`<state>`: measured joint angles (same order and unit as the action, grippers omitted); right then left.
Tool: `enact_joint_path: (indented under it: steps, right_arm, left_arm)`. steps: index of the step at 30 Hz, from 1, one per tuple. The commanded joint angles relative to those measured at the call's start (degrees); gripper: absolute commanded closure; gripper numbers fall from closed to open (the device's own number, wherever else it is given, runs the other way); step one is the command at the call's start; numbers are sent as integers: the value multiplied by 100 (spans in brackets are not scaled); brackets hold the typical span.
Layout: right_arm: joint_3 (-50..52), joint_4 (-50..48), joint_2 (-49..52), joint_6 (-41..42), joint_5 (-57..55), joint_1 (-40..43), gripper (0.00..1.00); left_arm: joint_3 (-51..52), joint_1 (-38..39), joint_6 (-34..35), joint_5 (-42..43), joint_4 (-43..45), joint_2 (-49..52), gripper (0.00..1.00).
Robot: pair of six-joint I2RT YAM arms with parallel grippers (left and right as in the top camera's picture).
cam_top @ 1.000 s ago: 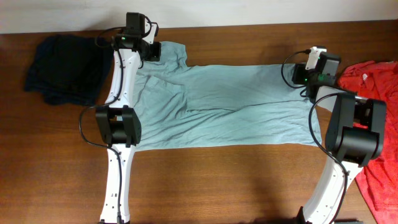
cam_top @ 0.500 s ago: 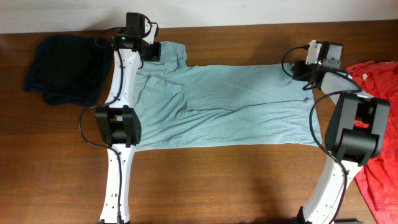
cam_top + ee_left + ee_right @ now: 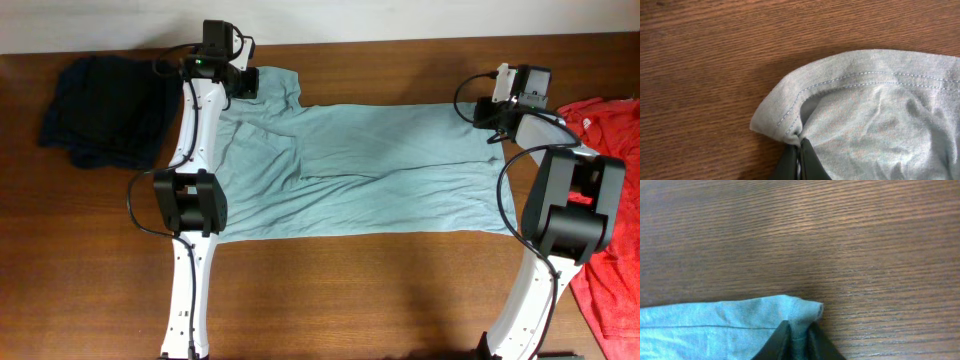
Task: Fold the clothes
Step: 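Grasp the upper-right corner with the right gripper, left holding upper-left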
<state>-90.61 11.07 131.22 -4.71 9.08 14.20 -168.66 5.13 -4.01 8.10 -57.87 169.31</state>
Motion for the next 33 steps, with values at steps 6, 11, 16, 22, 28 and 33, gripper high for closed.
enact_joint_path:
  steps: [6, 11, 16, 22, 28, 33]
  right_arm:
    - [-350, 72, 90, -107, -96, -24, 96]
    - [-798, 540, 90, -103, -79, -26, 96]
    - [-1320, 1202, 87, -103, -70, -26, 96]
    - [-1694, 1836, 81, -155, -33, -24, 96]
    - [-1849, 2326, 59, -409, 125, -24, 96]
    - [-1849, 2474, -4, -409, 190, -26, 96]
  left_arm:
    - [-144, 7, 9, -243, 326, 55, 99]
    - [-144, 7, 11, -260, 538, -216, 99]
    - [-144, 7, 11, -258, 531, -444, 99]
    - [-144, 7, 4, -267, 372, -570, 99]
    - [-144, -17, -37, -343, 166, -800, 99]
    - [-144, -17, -61, -341, -42, -1049, 99]
